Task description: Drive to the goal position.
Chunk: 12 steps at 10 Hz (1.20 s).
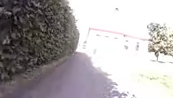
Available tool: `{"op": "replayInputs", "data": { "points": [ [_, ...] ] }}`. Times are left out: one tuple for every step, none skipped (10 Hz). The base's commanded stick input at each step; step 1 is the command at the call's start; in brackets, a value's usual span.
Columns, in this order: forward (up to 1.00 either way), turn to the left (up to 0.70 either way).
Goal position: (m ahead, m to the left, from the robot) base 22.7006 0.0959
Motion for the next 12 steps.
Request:
{"op": "replayInputs", "data": {
  "points": [
    [0.85,0.0],
    [0.85,0.0],
    [0.85,0.0],
    [0.85,0.0],
    [0.85,0.0],
    [0.85,0.0],
    [0.85,0.0],
    [0.85,0.0],
    [0.85,0.0],
    [0.85,0.0],
    [0.85,0.0],
    [0.85,0.0]
  ]
}}
